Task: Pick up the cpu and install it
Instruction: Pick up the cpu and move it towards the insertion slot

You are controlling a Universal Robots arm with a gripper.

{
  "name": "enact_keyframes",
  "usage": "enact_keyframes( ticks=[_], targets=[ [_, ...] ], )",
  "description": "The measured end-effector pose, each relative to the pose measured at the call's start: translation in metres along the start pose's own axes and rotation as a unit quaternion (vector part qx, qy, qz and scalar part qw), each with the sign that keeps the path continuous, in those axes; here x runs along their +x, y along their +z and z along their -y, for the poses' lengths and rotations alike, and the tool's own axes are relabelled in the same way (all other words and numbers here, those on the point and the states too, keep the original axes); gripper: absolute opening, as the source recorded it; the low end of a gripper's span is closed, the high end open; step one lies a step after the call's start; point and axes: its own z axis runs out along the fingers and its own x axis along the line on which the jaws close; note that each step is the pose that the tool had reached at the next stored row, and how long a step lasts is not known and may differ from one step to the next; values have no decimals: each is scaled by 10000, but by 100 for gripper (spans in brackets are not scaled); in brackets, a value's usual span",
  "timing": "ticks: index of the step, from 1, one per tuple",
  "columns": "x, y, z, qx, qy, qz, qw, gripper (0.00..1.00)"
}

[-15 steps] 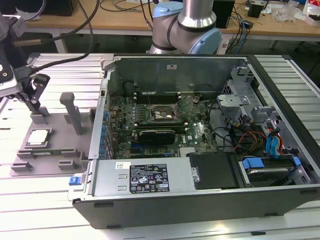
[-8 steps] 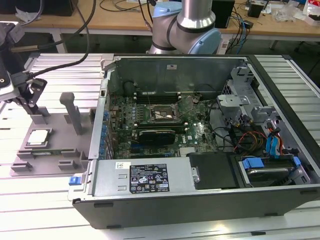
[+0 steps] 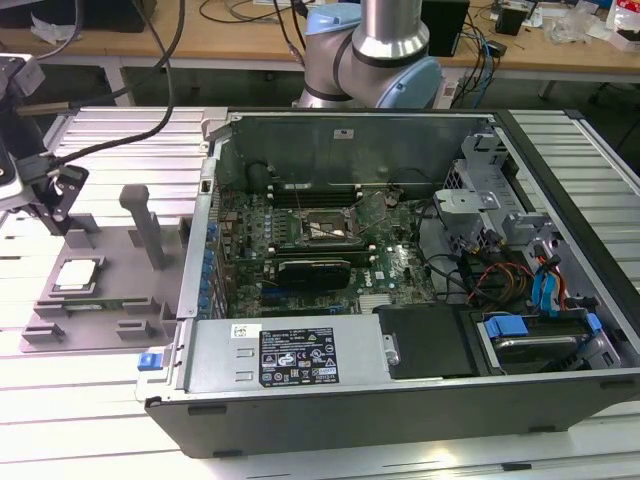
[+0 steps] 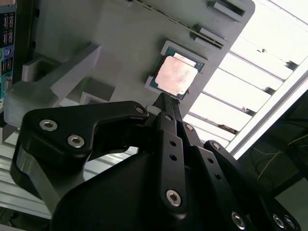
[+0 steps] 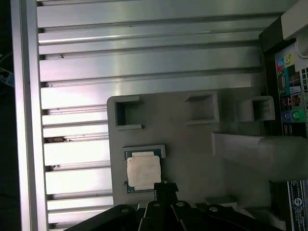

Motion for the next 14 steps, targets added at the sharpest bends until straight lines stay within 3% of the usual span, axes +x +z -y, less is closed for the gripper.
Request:
enact_keyframes(
  ticks=[14],
  targets=[
    [60, 196, 19, 0, 1, 2, 10000, 11]
  ],
)
